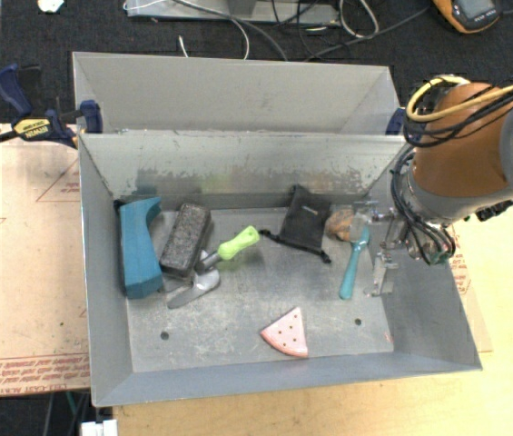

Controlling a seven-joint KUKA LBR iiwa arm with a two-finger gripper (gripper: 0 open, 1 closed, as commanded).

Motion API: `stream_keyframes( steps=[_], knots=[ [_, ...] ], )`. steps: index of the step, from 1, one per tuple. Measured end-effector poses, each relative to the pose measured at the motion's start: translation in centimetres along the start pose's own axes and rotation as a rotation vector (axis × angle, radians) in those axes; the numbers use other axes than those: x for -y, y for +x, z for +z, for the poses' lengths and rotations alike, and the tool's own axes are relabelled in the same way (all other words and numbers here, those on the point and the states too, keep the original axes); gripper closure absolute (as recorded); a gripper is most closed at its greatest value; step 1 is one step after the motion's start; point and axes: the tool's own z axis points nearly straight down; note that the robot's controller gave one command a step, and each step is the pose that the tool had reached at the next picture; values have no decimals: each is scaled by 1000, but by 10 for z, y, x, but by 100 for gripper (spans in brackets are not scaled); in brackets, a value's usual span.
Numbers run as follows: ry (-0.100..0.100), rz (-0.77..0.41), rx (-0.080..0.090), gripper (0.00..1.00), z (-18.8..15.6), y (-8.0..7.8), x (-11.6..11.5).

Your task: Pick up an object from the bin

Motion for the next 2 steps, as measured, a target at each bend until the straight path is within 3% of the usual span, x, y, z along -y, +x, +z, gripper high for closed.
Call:
stream_keyframes(
  steps=[1,2],
  knots=[
    [1,-3,7,0,-5,-2,0],
    [1,-72,8,0,24,-9,-38]
  ],
)
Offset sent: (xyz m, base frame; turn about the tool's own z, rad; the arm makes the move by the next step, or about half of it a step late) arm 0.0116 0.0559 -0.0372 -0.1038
